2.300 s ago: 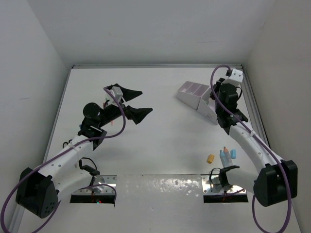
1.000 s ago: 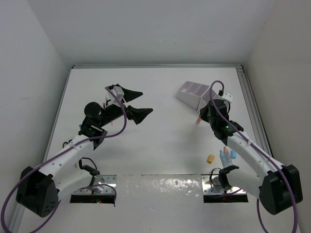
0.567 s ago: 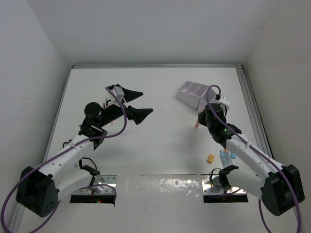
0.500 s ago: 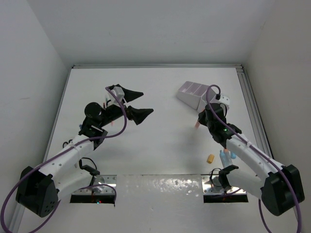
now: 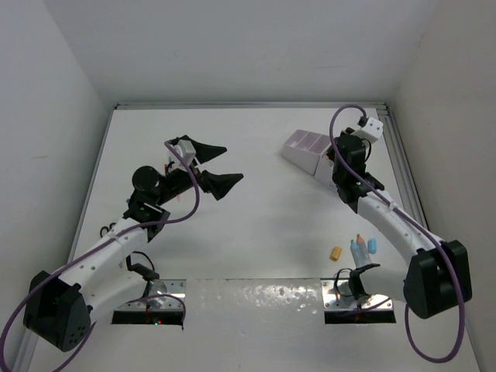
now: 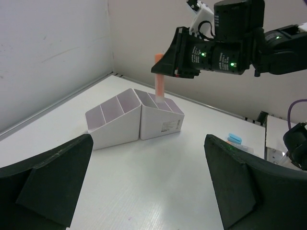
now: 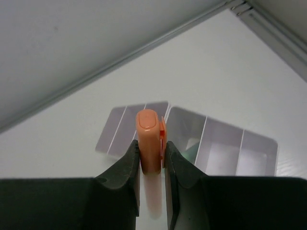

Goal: Sort the stationery into containers
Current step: Place the pen in the storage box.

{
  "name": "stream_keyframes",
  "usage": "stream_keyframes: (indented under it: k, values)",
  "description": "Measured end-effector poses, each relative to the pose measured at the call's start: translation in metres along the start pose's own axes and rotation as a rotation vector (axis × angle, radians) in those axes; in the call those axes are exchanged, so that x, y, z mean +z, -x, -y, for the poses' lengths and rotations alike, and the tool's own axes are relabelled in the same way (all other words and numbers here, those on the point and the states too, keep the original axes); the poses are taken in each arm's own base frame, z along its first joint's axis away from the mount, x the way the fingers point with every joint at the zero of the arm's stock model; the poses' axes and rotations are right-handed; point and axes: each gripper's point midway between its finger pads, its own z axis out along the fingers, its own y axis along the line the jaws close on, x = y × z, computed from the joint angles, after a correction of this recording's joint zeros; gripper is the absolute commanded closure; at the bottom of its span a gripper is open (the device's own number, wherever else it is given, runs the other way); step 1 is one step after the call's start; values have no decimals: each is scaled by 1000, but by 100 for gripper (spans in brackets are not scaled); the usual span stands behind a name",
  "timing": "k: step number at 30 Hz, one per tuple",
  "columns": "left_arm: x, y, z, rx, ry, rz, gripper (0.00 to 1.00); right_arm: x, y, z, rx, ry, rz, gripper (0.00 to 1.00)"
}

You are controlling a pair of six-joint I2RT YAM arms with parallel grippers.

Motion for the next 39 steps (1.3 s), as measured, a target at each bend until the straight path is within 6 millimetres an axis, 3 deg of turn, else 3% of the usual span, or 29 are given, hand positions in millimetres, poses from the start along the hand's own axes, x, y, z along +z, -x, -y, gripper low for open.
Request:
stream_keyframes:
  k: [4, 10, 17, 26, 28, 29, 33, 39]
  values:
    - [-4, 4, 2, 10, 7, 14, 0, 18, 13, 17, 11, -93, 81, 100]
    - [-5, 4, -3, 14, 27, 15, 0, 47, 4, 40, -11, -197, 95, 100]
    - [-7, 1, -9, 12, 49, 12, 0, 71, -8, 36, -15, -193, 85, 100]
    - [-10, 0, -14, 12, 69, 9, 0, 93, -45, 41, -56, -204, 35, 100]
    - [-10, 0, -15, 12, 74, 10, 0, 95, -46, 42, -54, -207, 36, 86]
    - [-10, 0, -16, 12, 75, 10, 0, 96, -47, 42, -54, -206, 37, 86]
    - [-10, 0, -18, 12, 85, 11, 0, 97, -48, 37, -53, -176, 29, 66]
    - [-10, 0, -19, 12, 89, 10, 0, 95, -50, 29, -67, -131, 5, 55]
